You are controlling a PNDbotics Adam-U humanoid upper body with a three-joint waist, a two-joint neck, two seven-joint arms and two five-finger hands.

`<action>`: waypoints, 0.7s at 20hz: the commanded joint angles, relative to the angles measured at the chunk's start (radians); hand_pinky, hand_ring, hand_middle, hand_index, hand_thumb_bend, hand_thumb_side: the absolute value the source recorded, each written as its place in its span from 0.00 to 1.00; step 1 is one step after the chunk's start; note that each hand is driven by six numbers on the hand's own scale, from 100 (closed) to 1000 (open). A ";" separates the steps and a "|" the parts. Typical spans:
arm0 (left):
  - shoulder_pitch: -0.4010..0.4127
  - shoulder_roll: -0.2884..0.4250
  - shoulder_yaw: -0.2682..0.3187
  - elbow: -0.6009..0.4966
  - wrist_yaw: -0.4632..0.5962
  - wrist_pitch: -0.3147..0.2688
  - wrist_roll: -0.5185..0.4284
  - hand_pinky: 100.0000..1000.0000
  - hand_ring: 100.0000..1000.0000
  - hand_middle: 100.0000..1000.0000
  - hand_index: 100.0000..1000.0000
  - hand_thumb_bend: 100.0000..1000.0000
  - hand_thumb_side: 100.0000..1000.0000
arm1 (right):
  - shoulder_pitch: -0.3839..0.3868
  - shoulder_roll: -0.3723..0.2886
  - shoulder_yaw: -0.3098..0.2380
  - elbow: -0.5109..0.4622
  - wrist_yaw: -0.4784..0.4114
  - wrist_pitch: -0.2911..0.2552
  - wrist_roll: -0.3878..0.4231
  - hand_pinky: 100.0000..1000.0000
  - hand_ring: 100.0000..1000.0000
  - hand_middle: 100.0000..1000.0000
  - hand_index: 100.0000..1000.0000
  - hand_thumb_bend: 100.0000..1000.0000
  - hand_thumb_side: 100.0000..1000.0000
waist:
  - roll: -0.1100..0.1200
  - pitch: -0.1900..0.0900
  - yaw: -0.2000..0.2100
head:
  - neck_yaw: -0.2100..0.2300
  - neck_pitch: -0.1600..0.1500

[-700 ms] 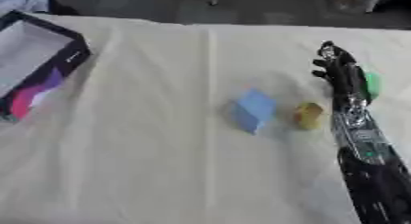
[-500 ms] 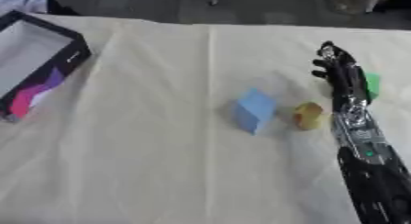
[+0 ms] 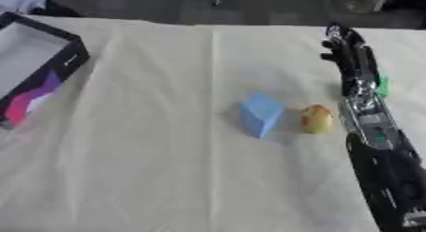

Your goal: Pick up the objects with one hand, pass them to the other hand, and then place them into the box on the other side of the table.

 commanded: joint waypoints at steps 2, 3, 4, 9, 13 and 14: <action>-0.003 0.030 0.008 -0.023 -0.007 0.000 -0.002 0.96 0.75 0.73 0.68 0.01 0.70 | -0.146 -0.108 0.044 0.113 0.082 0.103 0.051 0.71 0.78 0.78 0.82 0.00 0.69 | -0.008 -0.023 -0.001 | -0.026 -0.002; -0.002 0.032 0.007 -0.022 -0.008 0.000 -0.002 0.96 0.75 0.73 0.68 0.01 0.70 | -0.184 -0.122 0.055 0.150 0.101 0.124 0.071 0.71 0.78 0.78 0.82 0.00 0.70 | -0.007 -0.023 -0.001 | -0.032 -0.002; -0.002 0.033 0.007 -0.022 -0.008 0.000 -0.003 0.96 0.75 0.73 0.68 0.01 0.70 | -0.218 -0.134 0.063 0.185 0.119 0.141 0.089 0.72 0.79 0.78 0.82 0.00 0.70 | -0.007 -0.023 -0.002 | -0.037 -0.002; -0.002 0.040 0.003 -0.021 -0.009 0.001 -0.006 0.96 0.75 0.73 0.68 0.01 0.70 | -0.395 -0.180 0.115 0.384 0.257 0.200 0.220 0.75 0.83 0.83 0.85 0.00 0.65 | -0.004 -0.025 -0.004 | -0.042 -0.002; 0.000 0.043 0.002 -0.020 -0.009 0.002 -0.007 0.96 0.75 0.73 0.68 0.01 0.70 | -0.513 -0.203 0.124 0.578 0.433 0.192 0.410 0.80 0.88 0.87 0.88 0.00 0.50 | -0.004 -0.026 -0.005 | -0.035 -0.002; 0.001 0.044 0.002 -0.019 -0.009 0.002 -0.007 0.96 0.75 0.73 0.68 0.01 0.70 | -0.538 -0.208 0.121 0.630 0.487 0.181 0.466 0.81 0.88 0.88 0.88 0.00 0.48 | -0.004 -0.026 -0.005 | -0.033 -0.002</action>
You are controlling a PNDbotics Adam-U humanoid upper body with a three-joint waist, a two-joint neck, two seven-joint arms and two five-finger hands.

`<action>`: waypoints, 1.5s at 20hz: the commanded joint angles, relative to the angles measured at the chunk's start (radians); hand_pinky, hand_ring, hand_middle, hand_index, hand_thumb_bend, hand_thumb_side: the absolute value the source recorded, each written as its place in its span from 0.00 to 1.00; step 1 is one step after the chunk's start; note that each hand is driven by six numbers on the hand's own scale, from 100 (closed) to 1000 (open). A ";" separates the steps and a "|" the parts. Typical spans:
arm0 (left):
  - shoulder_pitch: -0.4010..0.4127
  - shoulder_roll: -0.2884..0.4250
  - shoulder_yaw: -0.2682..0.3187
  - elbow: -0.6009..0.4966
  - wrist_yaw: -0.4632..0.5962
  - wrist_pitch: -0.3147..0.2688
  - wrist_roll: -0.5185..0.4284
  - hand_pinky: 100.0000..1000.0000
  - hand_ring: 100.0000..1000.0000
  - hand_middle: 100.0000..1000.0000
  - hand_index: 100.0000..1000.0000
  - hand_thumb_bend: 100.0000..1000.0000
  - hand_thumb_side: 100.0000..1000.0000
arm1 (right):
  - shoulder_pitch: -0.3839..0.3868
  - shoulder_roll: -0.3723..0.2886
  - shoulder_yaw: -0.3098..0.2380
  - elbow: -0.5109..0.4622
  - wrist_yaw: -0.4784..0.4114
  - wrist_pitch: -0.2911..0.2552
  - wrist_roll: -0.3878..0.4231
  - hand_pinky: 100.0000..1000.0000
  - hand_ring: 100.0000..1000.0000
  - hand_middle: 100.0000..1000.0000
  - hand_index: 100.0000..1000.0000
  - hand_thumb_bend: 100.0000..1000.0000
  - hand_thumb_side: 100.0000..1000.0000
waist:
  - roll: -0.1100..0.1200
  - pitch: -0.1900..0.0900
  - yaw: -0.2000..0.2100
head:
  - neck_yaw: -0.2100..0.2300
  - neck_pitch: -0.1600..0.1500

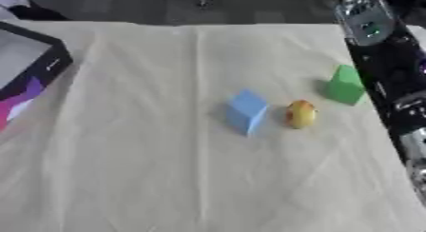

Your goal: Pick up the objects with one hand, pass them to the other hand, and then place them into the box on the other side of the table.

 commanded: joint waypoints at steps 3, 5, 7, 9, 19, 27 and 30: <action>-0.003 0.039 0.003 -0.018 -0.004 0.000 -0.003 0.96 0.75 0.73 0.68 0.01 0.70 | -0.101 -0.060 -0.020 0.212 0.256 -0.051 0.255 0.84 0.90 0.91 0.90 0.00 0.40 | -0.006 -0.025 -0.002 | 0.013 -0.002; -0.003 0.042 0.003 -0.017 -0.005 0.001 -0.002 0.96 0.75 0.73 0.68 0.00 0.70 | -0.119 -0.072 -0.030 0.266 0.344 -0.073 0.357 0.86 0.91 0.91 0.91 0.00 0.35 | -0.007 -0.024 -0.004 | 0.020 -0.002; -0.002 0.045 0.003 -0.016 -0.008 0.003 -0.001 0.96 0.75 0.73 0.67 0.00 0.70 | -0.127 -0.085 -0.042 0.295 0.411 -0.090 0.439 0.88 0.93 0.93 0.91 0.01 0.31 | -0.009 -0.025 -0.006 | 0.026 -0.002; -0.002 0.048 0.002 -0.015 -0.010 0.004 -0.001 0.96 0.75 0.73 0.67 0.00 0.70 | -0.127 -0.098 -0.051 0.311 0.459 -0.108 0.521 0.89 0.94 0.94 0.92 0.05 0.30 | -0.012 -0.026 -0.010 | 0.031 -0.002; 0.002 0.057 0.004 -0.014 -0.012 0.006 0.002 0.96 0.75 0.73 0.67 0.00 0.70 | -0.094 -0.161 -0.075 0.306 0.528 -0.147 0.756 0.91 0.96 0.96 0.93 0.08 0.25 | -0.020 -0.034 -0.030 | 0.052 -0.002; 0.004 0.061 0.003 -0.012 -0.014 0.009 0.000 0.96 0.75 0.73 0.67 0.00 0.71 | -0.093 -0.183 -0.082 0.288 0.510 -0.138 0.772 0.91 0.96 0.94 0.94 0.13 0.26 | -0.025 -0.036 -0.045 | 0.058 -0.002; 0.004 0.060 0.002 -0.012 -0.014 0.010 -0.002 0.96 0.75 0.73 0.67 0.00 0.71 | -0.089 -0.188 -0.088 0.280 0.505 -0.133 0.757 0.91 0.95 0.93 0.94 0.11 0.25 | -0.027 -0.035 -0.048 | 0.059 -0.002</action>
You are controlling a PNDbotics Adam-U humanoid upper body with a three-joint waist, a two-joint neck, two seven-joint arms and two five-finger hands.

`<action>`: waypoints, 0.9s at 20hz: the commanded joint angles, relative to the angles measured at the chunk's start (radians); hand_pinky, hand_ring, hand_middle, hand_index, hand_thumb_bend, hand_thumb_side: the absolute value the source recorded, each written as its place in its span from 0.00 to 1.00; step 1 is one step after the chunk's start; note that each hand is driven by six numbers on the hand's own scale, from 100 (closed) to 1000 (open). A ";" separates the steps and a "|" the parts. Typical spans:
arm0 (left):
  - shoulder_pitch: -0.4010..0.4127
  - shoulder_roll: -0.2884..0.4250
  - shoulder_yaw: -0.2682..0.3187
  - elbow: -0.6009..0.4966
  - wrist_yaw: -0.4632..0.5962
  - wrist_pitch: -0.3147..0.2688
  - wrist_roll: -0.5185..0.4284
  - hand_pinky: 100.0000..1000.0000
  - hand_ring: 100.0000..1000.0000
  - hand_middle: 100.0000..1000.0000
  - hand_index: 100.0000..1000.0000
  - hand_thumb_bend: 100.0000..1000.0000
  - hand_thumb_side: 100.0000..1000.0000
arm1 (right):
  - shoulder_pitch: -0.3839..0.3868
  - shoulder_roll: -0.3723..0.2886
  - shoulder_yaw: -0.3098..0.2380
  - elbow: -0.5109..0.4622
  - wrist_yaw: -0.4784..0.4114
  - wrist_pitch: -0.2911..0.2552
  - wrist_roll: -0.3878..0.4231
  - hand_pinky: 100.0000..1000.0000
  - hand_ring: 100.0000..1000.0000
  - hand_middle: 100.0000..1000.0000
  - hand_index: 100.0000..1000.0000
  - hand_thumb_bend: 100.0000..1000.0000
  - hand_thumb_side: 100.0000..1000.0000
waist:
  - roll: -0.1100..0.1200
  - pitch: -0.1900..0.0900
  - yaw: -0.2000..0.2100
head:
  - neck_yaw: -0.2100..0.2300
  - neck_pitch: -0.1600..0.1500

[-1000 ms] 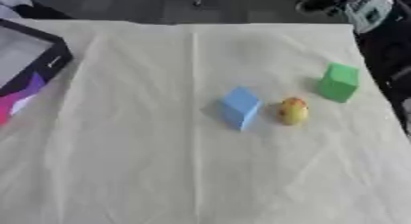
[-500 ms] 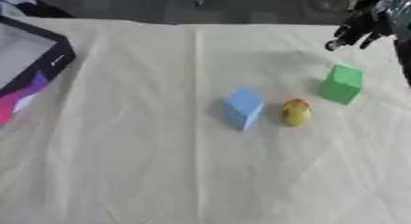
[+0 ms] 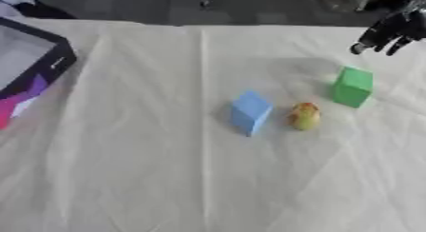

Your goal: Pick up the objects with one hand, pass them to the other hand, and then place them into the box on the other side of the table.

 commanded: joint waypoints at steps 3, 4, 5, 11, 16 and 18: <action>-0.004 0.034 0.003 -0.013 -0.003 0.002 -0.002 0.96 0.75 0.73 0.67 0.00 0.71 | -0.012 -0.049 -0.012 -0.021 -0.026 0.003 -0.011 0.91 0.96 0.93 0.95 0.12 0.21 | -0.012 -0.032 -0.002 | 0.004 -0.002; -0.003 0.034 0.003 -0.013 -0.003 0.002 -0.002 0.96 0.75 0.73 0.67 0.00 0.71 | -0.010 -0.051 -0.009 -0.018 -0.028 0.001 -0.003 0.92 0.96 0.93 0.94 0.12 0.20 | -0.013 -0.032 -0.002 | 0.005 -0.002; -0.003 0.034 0.003 -0.013 -0.003 0.002 -0.002 0.96 0.75 0.73 0.67 0.00 0.71 | -0.009 -0.053 -0.007 -0.018 -0.029 -0.001 0.006 0.92 0.96 0.93 0.94 0.12 0.20 | -0.013 -0.032 -0.003 | 0.006 -0.002; 0.000 0.037 0.004 -0.011 -0.004 0.003 0.000 0.96 0.75 0.73 0.67 0.00 0.71 | 0.014 -0.076 0.030 -0.040 0.010 -0.033 0.041 0.91 0.92 0.91 0.92 0.35 0.01 | -0.022 -0.032 -0.012 | 0.027 -0.002; 0.004 0.042 0.005 -0.010 -0.004 0.004 0.002 0.96 0.75 0.73 0.67 0.00 0.72 | 0.024 -0.090 0.055 -0.065 0.008 -0.065 0.042 0.91 0.92 0.91 0.95 0.42 0.02 | -0.031 -0.035 -0.027 | 0.055 -0.002; 0.003 0.040 0.003 -0.010 -0.004 0.005 0.000 0.96 0.75 0.73 0.67 0.00 0.72 | 0.024 -0.088 0.059 -0.066 -0.004 -0.073 0.042 0.91 0.92 0.91 0.96 0.40 0.04 | -0.033 -0.036 -0.031 | 0.059 -0.002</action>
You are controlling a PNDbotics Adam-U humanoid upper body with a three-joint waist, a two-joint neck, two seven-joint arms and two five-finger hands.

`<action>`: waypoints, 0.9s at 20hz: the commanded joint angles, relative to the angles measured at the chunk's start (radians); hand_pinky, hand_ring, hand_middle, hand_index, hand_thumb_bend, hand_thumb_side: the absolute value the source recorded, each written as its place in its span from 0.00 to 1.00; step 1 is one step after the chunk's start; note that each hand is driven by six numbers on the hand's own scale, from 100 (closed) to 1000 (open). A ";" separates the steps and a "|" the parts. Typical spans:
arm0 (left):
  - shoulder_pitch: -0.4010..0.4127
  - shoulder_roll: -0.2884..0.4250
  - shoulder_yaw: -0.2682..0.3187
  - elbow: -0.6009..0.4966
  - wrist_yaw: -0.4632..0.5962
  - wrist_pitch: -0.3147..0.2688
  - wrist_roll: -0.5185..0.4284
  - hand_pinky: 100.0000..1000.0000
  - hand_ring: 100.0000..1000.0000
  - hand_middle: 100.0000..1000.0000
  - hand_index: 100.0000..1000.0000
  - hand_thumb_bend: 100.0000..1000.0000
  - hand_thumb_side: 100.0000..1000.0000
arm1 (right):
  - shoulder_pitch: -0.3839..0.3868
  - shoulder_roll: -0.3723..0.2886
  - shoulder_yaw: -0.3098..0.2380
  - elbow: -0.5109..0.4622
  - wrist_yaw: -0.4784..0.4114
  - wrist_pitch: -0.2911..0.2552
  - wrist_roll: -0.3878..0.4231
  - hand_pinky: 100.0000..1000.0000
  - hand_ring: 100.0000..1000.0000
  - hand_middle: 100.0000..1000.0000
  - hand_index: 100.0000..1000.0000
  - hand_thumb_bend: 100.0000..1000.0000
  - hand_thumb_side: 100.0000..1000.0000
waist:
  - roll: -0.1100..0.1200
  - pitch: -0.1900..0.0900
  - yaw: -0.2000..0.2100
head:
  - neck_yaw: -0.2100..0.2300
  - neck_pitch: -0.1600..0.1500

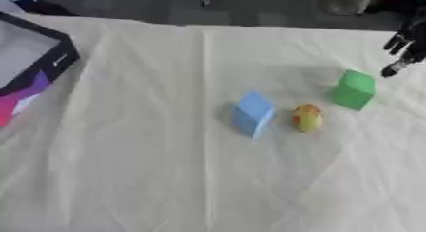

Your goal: Pick up the objects with one hand, pass them to the other hand, and then place them into the box on the other side of the table.

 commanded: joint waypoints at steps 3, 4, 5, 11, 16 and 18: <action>-0.006 0.031 0.002 -0.011 -0.004 0.002 -0.002 0.96 0.75 0.72 0.67 0.00 0.72 | -0.018 -0.043 0.011 -0.019 -0.016 -0.017 0.000 0.92 0.92 0.92 0.98 0.39 0.06 | -0.010 -0.033 -0.005 | 0.010 -0.002; -0.005 0.032 0.004 -0.010 -0.004 0.002 -0.001 0.96 0.74 0.72 0.67 0.00 0.72 | -0.019 -0.043 0.012 -0.016 -0.018 -0.019 0.000 0.92 0.92 0.92 0.99 0.38 0.07 | -0.009 -0.032 -0.005 | 0.008 -0.002; -0.004 0.032 0.005 -0.010 -0.003 0.002 0.000 0.96 0.74 0.72 0.67 0.00 0.72 | -0.019 -0.042 0.013 -0.013 -0.020 -0.022 0.000 0.92 0.92 0.92 0.99 0.37 0.08 | -0.009 -0.031 -0.005 | 0.007 -0.002; -0.007 0.029 0.002 -0.011 -0.002 0.002 -0.001 0.96 0.74 0.72 0.67 0.00 0.72 | -0.017 -0.032 0.023 -0.009 -0.046 -0.047 0.000 0.91 0.92 0.92 0.99 0.33 0.11 | -0.007 -0.027 -0.006 | -0.022 -0.002; -0.007 0.030 0.003 -0.013 -0.001 0.002 0.001 0.96 0.74 0.72 0.67 0.00 0.72 | -0.013 -0.024 0.040 -0.008 -0.063 -0.068 0.000 0.91 0.92 0.92 0.99 0.33 0.13 | -0.006 -0.026 -0.004 | -0.110 -0.002; -0.006 0.029 0.004 -0.013 -0.001 0.002 0.002 0.96 0.74 0.72 0.67 0.00 0.72 | -0.012 -0.020 0.047 -0.004 -0.068 -0.079 0.000 0.91 0.92 0.92 0.99 0.33 0.14 | -0.005 -0.025 -0.004 | -0.131 -0.002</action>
